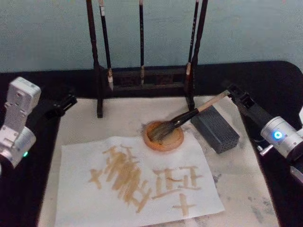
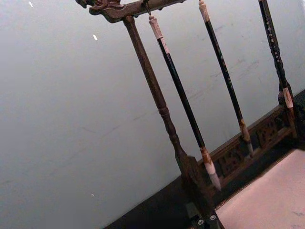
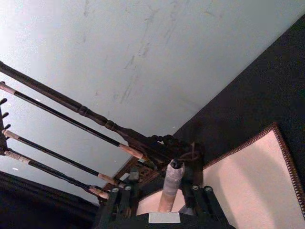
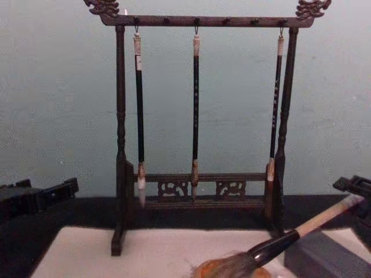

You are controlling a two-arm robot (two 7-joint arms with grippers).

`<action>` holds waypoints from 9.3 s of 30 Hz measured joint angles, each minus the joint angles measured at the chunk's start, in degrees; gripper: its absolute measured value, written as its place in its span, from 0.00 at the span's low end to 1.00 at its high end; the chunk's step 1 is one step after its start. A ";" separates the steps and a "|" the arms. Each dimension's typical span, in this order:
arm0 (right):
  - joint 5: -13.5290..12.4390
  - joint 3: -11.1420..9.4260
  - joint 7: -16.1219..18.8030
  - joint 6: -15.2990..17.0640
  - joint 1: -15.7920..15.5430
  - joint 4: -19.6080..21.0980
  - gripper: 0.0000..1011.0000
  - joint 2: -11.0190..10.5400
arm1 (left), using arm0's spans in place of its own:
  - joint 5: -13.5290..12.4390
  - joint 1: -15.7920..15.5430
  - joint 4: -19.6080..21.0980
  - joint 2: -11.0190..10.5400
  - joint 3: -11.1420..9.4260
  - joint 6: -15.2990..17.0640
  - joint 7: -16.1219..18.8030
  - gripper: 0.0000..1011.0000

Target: Pick up the brush from the inkstone, write on the paper, then place the brush back to its original position.

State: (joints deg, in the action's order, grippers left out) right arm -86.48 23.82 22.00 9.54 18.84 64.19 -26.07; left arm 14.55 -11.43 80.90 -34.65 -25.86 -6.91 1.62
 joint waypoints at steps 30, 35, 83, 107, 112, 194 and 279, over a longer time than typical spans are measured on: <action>0.00 -0.03 -0.01 0.06 -0.05 0.04 0.17 0.00 | 0.00 0.00 0.00 0.00 0.00 0.00 0.00 0.99; -0.68 -0.19 0.69 0.06 -0.07 -0.20 0.17 0.18 | 0.00 0.00 0.00 0.00 0.00 0.00 0.00 0.99; 12.20 4.84 1.27 -6.68 -8.03 34.76 0.17 -14.12 | 0.00 0.00 0.00 0.00 0.00 0.00 0.00 0.99; 29.12 10.90 4.14 -6.87 -7.03 38.48 0.17 -12.14 | 0.00 0.00 0.00 0.00 0.00 0.00 0.00 0.99; 29.50 10.72 4.54 -6.84 -7.54 37.47 0.17 -11.12 | 0.00 0.00 0.00 0.00 0.00 0.00 0.00 0.99; 26.54 4.23 6.75 -5.65 -14.48 34.27 0.17 -9.71 | 0.00 0.00 0.00 0.00 0.00 0.00 0.00 0.99; 15.07 -6.04 6.50 -8.03 -18.71 33.42 0.17 -11.82 | 0.00 0.00 0.00 0.00 0.00 0.00 0.01 0.99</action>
State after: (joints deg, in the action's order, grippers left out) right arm -71.41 17.78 28.50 1.51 0.13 97.62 -37.89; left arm 14.55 -11.43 80.90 -34.65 -25.86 -6.91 1.62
